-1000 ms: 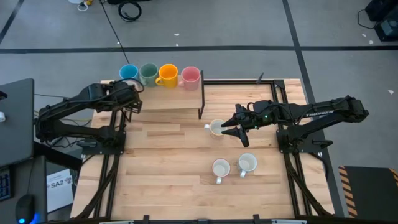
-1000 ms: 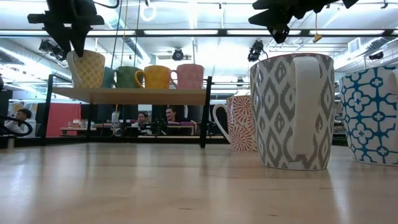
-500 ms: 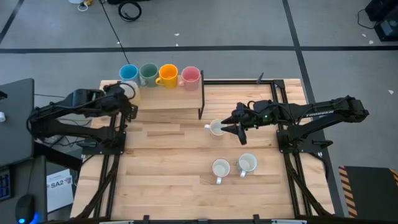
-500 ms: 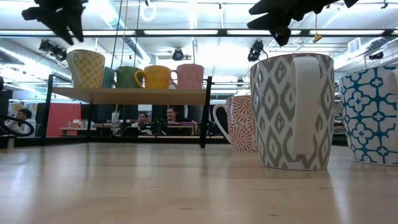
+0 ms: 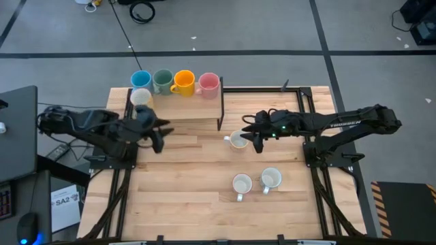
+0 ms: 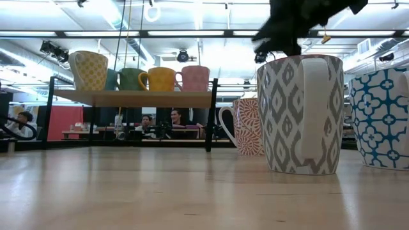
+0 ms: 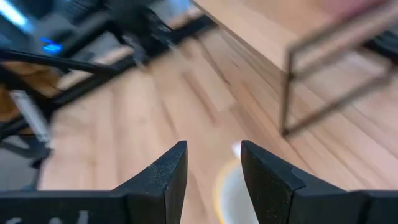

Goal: Place coffee mugs
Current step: Put the orange patterned mug on the shelf

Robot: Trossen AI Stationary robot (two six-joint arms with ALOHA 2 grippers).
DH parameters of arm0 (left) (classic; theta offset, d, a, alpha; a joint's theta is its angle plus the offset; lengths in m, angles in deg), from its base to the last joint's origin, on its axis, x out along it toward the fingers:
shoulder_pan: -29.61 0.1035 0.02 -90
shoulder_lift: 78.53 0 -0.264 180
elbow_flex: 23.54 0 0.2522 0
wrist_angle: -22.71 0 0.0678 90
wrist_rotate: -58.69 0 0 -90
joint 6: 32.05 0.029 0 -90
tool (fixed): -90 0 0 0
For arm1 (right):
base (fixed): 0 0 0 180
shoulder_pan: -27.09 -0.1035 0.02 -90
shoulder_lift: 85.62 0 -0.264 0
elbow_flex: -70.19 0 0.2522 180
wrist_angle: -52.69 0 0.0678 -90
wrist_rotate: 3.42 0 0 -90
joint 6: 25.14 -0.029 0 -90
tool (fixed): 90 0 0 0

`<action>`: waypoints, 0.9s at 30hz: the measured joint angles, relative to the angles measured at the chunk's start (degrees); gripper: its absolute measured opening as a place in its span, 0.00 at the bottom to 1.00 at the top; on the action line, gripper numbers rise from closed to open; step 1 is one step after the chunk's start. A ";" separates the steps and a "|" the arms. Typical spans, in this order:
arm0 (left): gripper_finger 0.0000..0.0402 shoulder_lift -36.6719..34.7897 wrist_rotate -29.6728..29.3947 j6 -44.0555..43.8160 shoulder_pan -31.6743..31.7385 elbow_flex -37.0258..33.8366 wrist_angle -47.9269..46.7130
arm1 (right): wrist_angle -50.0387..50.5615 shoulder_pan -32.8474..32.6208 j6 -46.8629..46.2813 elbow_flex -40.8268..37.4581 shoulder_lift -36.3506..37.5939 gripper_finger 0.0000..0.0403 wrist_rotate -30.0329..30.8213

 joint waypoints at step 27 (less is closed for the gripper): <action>0.43 24.68 0.00 10.51 -8.56 -0.04 13.58 | 8.82 4.43 -3.36 0.08 -12.79 0.39 3.82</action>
